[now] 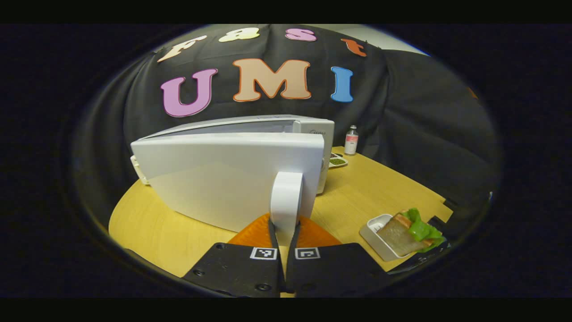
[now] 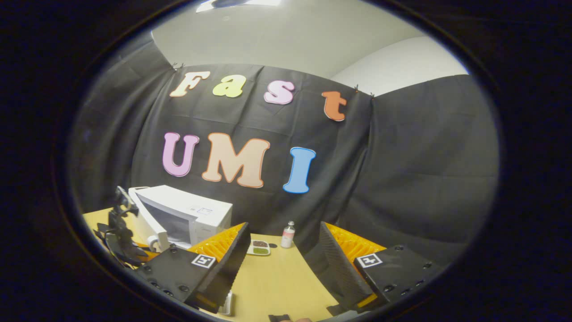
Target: Open the microwave oven with the left hand, put the food in, and close the microwave oven.
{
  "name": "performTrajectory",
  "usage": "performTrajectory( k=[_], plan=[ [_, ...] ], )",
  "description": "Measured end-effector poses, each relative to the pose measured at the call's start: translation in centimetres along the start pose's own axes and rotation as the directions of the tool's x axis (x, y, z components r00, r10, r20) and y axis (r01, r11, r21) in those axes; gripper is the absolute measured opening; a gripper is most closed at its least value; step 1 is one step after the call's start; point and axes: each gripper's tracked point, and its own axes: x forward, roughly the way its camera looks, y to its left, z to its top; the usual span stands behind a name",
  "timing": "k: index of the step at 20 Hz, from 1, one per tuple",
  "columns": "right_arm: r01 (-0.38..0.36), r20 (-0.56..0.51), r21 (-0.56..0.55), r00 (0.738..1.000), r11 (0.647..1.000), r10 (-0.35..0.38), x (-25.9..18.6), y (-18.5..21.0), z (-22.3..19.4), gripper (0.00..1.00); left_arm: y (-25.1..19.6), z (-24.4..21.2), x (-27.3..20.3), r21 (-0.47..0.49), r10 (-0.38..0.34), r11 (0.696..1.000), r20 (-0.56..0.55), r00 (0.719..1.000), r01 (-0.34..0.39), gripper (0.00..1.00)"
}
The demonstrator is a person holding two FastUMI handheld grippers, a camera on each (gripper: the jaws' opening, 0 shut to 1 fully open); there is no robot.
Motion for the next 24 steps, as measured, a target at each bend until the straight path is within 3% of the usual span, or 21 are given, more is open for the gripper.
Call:
performTrajectory(
  k=[5,12,15,20,22,24],
  plan=[
    [-0.106,-0.018,0.014,0.994,0.994,0.106,1.0,5.0,-1.0,0.97,4.9,-3.1,-6.2,-0.042,0.119,0.992,-0.031,0.992,-0.121,0.00],
    [-0.233,-0.040,0.035,0.971,0.972,0.234,1.5,12.0,-2.1,0.98,13.7,-6.3,-11.9,-0.075,0.307,0.947,-0.079,0.948,-0.313,0.00],
    [-0.260,-0.072,0.060,0.962,0.964,0.264,1.1,14.1,-3.8,0.97,15.7,-6.9,-13.4,-0.145,0.291,0.943,-0.079,0.954,-0.299,0.00],
    [-0.287,-0.166,0.057,0.942,0.956,0.293,0.5,16.3,-9.2,0.97,17.1,-7.2,-13.6,-0.138,0.262,0.953,-0.079,0.962,-0.271,0.02],
    [-0.275,-0.222,0.055,0.934,0.960,0.280,0.2,16.3,-11.9,0.97,17.2,-7.1,-13.4,-0.145,0.258,0.953,-0.077,0.963,-0.267,0.09],
    [-0.266,-0.267,0.069,0.924,0.961,0.275,-0.3,16.6,-14.2,0.98,17.4,-7.0,-13.4,-0.142,0.260,0.953,-0.072,0.963,-0.267,0.24]
  ],
)
